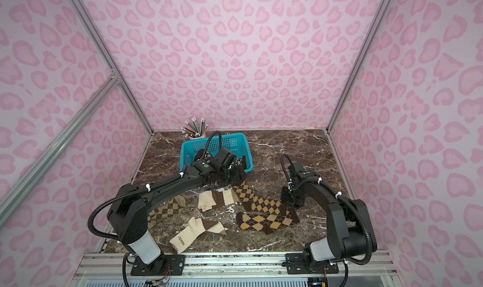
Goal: Place the socks together as a pair
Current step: Pick up the sock at the center of the board.
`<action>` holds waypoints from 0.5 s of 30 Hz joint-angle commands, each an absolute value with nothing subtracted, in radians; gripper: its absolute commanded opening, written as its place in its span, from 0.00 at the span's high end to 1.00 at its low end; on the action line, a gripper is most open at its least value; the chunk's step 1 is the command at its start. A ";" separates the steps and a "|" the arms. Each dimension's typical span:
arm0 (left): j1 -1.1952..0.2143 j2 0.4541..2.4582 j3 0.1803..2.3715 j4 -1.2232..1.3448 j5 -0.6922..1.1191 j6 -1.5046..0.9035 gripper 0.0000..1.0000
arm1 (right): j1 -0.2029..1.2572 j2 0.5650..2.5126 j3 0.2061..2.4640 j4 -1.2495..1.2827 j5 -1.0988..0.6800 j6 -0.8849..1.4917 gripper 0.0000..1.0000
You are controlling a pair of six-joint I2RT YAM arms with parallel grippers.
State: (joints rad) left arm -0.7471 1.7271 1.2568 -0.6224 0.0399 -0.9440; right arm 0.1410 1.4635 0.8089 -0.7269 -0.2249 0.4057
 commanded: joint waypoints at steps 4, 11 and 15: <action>-0.749 1.674 1.224 -0.576 0.017 -0.910 0.17 | 0.142 1.487 0.792 -0.639 -0.212 0.419 0.68; -0.749 1.652 1.194 -0.578 -0.013 -0.884 0.17 | 0.143 1.538 0.816 -0.618 -0.211 0.375 0.82; -0.748 1.653 1.190 -0.580 -0.033 -0.867 0.17 | 0.124 1.502 0.840 -0.642 -0.167 0.313 0.94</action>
